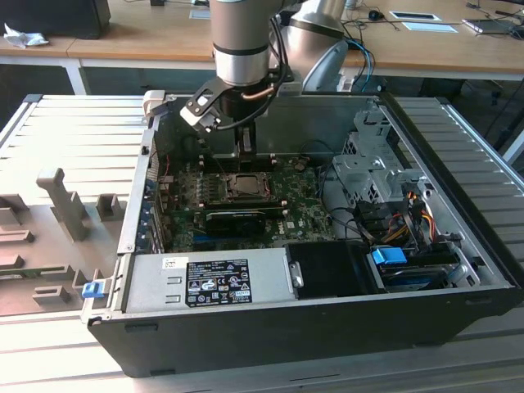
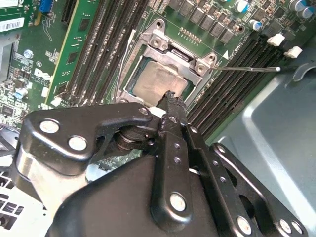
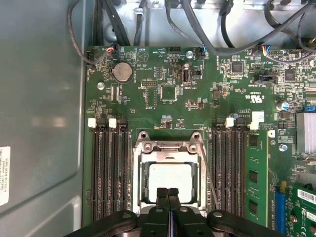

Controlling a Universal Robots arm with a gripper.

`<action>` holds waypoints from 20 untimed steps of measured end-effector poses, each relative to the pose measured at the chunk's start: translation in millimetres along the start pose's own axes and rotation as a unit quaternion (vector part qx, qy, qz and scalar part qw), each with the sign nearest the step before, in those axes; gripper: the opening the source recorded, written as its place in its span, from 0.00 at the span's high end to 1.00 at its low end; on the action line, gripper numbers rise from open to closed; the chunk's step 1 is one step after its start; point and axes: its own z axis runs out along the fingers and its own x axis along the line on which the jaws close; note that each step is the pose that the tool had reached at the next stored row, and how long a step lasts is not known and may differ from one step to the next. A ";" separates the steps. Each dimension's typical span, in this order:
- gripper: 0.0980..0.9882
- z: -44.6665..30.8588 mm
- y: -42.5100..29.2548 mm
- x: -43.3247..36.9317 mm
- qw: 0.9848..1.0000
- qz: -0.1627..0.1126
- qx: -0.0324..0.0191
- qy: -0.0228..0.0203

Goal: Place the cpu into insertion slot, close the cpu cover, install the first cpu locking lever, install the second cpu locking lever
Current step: 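Install the first cpu locking lever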

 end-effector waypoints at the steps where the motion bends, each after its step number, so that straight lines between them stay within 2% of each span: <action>1: 0.99 -2.4 0.2 0.0 1.000 0.000 0.000 0.000; 4: 0.99 -12.0 0.8 0.0 1.000 0.000 0.000 0.000; 6: 0.99 -24.9 1.7 0.1 1.000 0.000 0.000 0.000; 9: 0.99 -36.4 2.5 0.2 1.000 0.000 0.000 0.000; 11: 0.99 -37.2 2.5 0.2 1.000 -0.002 0.000 0.000; 14: 0.99 -37.1 2.4 0.2 1.000 -0.027 0.000 0.002; 15: 0.99 -37.0 2.4 0.2 0.999 -0.047 0.000 0.003; 17: 0.99 -36.9 2.5 0.2 0.998 -0.067 0.000 0.004; 18: 0.99 -36.8 2.4 0.2 0.997 -0.083 0.000 0.005; 19: 0.99 -36.8 2.5 0.2 0.995 -0.102 0.000 0.006; 20: 0.99 -36.7 2.5 0.2 0.994 -0.110 0.000 0.007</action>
